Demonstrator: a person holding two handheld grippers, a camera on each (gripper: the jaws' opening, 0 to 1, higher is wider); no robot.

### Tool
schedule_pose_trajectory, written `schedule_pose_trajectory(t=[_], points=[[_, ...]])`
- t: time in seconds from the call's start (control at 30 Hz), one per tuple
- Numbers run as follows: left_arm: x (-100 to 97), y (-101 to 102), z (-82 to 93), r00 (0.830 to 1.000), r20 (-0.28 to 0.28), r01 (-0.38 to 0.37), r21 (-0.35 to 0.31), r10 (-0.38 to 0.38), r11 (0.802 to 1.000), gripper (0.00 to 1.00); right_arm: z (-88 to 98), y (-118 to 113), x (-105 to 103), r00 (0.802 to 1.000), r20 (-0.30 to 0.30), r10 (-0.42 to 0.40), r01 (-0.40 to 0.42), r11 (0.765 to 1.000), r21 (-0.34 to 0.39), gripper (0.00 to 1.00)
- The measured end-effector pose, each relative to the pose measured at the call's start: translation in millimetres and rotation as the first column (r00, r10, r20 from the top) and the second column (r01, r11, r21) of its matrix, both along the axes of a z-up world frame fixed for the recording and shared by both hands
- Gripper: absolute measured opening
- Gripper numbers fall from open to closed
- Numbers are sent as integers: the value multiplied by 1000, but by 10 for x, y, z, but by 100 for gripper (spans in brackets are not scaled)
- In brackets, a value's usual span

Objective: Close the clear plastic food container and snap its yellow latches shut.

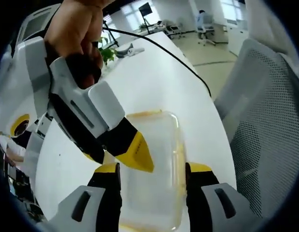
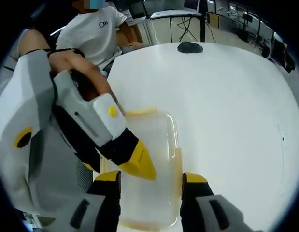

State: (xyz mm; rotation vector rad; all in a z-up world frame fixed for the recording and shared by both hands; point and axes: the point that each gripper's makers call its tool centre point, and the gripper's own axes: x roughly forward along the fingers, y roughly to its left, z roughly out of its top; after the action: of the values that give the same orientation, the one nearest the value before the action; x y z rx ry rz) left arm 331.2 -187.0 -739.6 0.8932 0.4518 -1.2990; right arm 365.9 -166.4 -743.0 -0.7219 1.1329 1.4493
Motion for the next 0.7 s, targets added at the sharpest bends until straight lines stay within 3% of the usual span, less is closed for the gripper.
schedule_pose_trajectory(t=[0.13,0.27,0.37,0.43,0.53,0.63,0.7], points=[[15,-7,27,1000,-27,-14,-29,13,999,51,14,-3,5,1000,5,-11,11,1000,23,48],[0,-2,23,1000,-6,7,-11,-7,1000,51,36,-2,-12,999,16,-33,32,997,69,48],[-39,-71,154,996,-88,-21,-96,12,995,52,63,-5,11,998,36,-52,49,995,86,57],[-41,-45,198,997,-77,1,-81,-7,997,58,133,29,40,995,44,-92,85,988,131,64],[-37,38,221,995,-101,15,-60,-21,998,59,205,-7,14,996,50,-77,69,988,141,59],[2,90,280,991,-137,-5,-87,-7,996,69,245,-47,41,991,120,-63,45,988,145,60],[51,152,316,992,-125,0,-87,-11,996,71,239,-89,57,986,159,-58,37,991,129,60]])
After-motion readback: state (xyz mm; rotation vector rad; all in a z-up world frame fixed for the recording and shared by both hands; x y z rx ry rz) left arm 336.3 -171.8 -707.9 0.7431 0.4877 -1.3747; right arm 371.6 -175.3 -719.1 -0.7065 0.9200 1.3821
